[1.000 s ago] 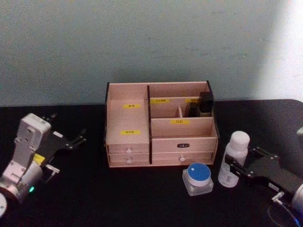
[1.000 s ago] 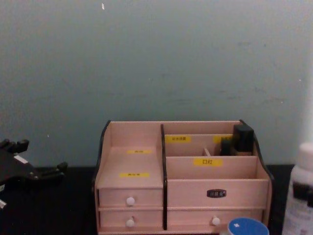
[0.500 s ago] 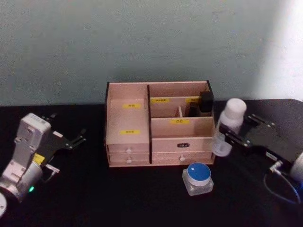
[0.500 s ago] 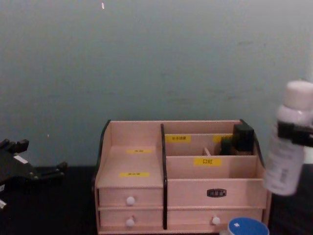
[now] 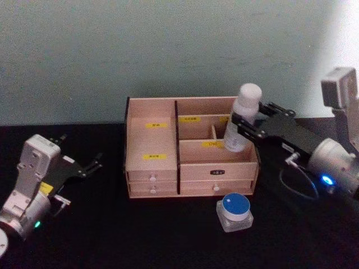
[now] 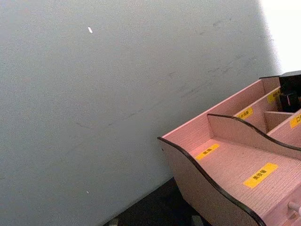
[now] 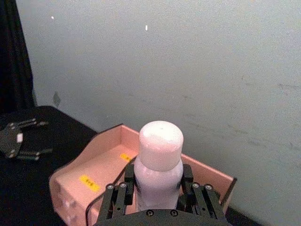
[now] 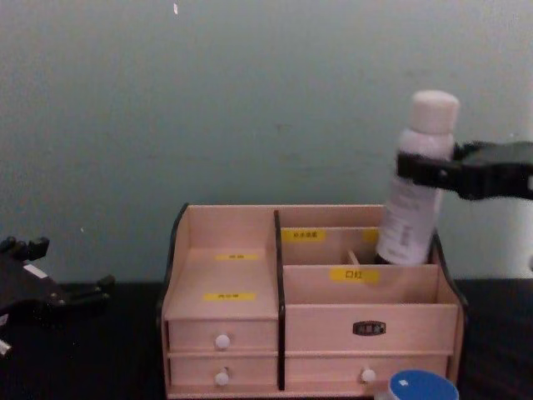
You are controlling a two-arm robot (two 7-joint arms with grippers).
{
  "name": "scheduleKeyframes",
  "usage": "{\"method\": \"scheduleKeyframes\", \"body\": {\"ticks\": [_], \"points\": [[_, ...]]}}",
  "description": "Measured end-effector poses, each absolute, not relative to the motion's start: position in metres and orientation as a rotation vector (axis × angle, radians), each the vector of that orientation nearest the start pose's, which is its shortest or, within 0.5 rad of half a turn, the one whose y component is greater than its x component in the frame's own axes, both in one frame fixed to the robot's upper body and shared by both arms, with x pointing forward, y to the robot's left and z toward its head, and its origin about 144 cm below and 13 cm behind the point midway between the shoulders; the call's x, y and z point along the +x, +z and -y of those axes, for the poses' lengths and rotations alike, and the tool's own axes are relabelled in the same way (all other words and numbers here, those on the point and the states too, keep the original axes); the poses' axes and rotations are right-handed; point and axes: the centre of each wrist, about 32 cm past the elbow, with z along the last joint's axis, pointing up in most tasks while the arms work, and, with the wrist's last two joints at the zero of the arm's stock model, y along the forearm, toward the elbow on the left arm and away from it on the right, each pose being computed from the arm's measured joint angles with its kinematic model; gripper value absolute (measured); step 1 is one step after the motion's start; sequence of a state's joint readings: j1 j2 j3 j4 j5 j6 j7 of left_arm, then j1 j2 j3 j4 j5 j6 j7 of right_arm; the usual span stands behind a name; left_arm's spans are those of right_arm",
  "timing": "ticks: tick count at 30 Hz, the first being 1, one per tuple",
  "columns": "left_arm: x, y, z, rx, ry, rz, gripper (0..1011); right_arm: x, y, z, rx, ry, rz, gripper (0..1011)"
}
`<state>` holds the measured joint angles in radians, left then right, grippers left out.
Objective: Pick up the facial cleanser and watermelon frost from the table and place them into the tiered storage box.
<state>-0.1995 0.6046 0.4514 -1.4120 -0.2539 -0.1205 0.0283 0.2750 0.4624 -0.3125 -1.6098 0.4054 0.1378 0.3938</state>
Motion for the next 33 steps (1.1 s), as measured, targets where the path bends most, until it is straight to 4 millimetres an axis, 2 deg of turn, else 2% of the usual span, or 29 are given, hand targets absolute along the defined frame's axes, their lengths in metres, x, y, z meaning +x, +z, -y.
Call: {"method": "scheduleKeyframes", "body": {"ticks": [11, 16, 33], "points": [[0.489, 1.140, -0.310, 0.304, 1.248, 0.285, 1001, 0.558, 1.239, 0.244, -0.054, -0.897, 0.076, 589], [0.489, 1.140, -0.310, 0.304, 1.248, 0.285, 1002, 0.571, 1.239, 0.236, -0.062, -0.891, 0.063, 589], [0.489, 1.140, -0.310, 0.305, 1.248, 0.285, 1001, 0.595, 1.226, 0.218, -0.098, -0.875, 0.017, 589]]}}
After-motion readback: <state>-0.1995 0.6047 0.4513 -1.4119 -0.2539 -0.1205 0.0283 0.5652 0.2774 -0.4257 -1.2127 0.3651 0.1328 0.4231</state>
